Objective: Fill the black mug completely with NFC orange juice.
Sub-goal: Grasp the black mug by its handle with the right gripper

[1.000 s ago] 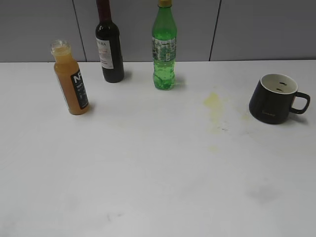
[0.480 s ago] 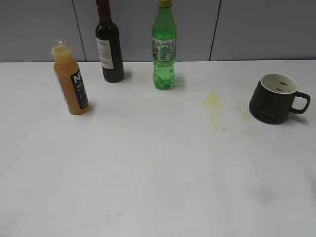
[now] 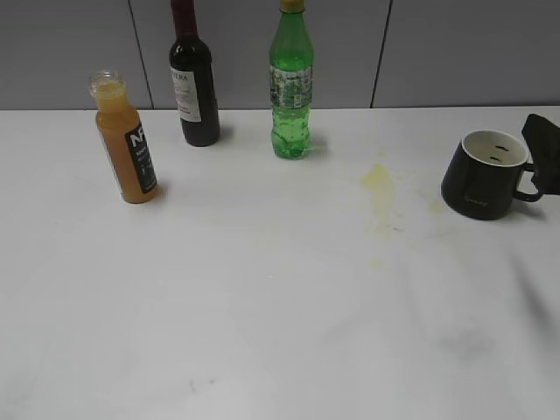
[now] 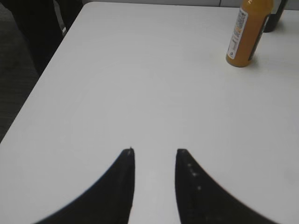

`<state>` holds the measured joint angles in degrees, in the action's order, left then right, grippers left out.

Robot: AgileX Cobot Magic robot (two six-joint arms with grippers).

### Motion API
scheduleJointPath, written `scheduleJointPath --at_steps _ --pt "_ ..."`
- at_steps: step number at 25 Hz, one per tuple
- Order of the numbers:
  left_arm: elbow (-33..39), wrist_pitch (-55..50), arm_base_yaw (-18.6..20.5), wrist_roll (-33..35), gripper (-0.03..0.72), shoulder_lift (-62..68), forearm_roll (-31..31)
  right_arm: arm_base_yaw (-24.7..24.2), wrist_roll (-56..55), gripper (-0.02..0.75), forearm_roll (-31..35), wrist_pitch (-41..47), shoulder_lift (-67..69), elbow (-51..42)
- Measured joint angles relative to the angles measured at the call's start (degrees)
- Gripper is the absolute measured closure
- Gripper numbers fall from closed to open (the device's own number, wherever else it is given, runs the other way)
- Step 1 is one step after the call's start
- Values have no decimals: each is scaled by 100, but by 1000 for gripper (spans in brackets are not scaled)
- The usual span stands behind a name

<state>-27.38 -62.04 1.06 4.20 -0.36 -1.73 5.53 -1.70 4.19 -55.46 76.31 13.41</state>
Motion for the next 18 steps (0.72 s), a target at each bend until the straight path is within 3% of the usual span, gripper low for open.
scheduleJointPath --at_steps 4,10,18 --pt "0 0 0 0 451 0 0 0 170 93 500 -398 609 -23" --pt "0 0 0 0 451 0 0 -11 170 108 625 -1187 1226 -331" --pt "0 0 0 0 451 0 0 -564 114 115 653 -1343 2090 -650"
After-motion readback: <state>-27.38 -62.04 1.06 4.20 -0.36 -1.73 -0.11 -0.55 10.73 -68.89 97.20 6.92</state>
